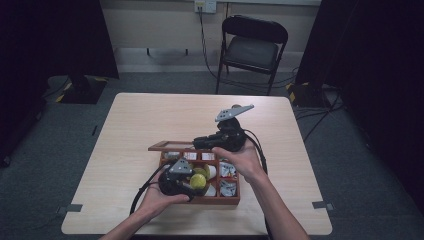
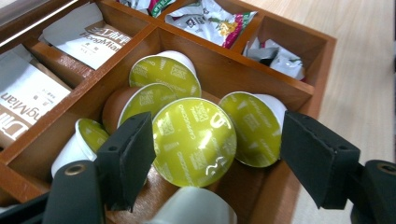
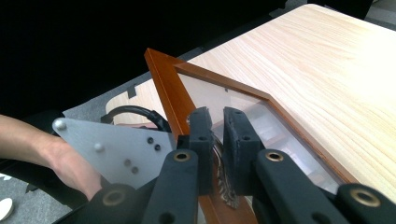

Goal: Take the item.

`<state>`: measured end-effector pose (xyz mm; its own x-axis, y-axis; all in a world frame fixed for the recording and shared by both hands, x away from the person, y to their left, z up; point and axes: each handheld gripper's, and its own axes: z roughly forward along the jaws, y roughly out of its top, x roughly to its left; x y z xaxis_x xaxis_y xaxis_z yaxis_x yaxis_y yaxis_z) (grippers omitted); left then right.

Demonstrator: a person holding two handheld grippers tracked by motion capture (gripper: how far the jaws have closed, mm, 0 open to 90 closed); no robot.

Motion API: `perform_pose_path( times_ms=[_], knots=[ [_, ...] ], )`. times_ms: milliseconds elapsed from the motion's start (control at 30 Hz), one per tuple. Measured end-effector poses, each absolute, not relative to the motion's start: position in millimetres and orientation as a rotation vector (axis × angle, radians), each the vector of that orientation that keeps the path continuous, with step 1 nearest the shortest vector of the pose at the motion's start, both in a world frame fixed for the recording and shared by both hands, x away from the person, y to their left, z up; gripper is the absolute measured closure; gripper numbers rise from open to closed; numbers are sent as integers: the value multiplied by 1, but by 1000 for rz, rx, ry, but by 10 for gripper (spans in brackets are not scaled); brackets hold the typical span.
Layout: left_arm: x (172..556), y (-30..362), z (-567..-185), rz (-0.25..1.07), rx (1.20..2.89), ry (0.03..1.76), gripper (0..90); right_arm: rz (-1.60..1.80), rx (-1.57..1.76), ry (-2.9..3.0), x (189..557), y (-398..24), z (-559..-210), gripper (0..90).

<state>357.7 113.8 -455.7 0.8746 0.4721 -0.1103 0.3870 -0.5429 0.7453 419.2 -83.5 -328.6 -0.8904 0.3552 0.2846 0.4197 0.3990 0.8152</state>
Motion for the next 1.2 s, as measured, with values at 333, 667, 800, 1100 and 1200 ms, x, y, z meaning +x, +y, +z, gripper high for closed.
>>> perform_pose_path(
  times_ms=[333, 667, 800, 1100, 1200],
  knots=[
    [369, 107, -461, 105, 2273, 655, 254, -1530, -710, -2577, 419, -83, -328, 823],
    [375, 95, -466, 50, 2358, 673, 255, -1529, -708, -2579, 419, -83, -328, 824],
    [376, 93, -466, 42, 2366, 683, 275, -1531, -708, -2578, 420, -83, -328, 824],
    [378, 90, -466, 70, 2416, 686, 364, -1530, -708, -2579, 420, -83, -328, 824],
    [378, 89, -467, 75, 2423, 682, 370, -1530, -708, -2579, 420, -83, -328, 824]
  ],
)
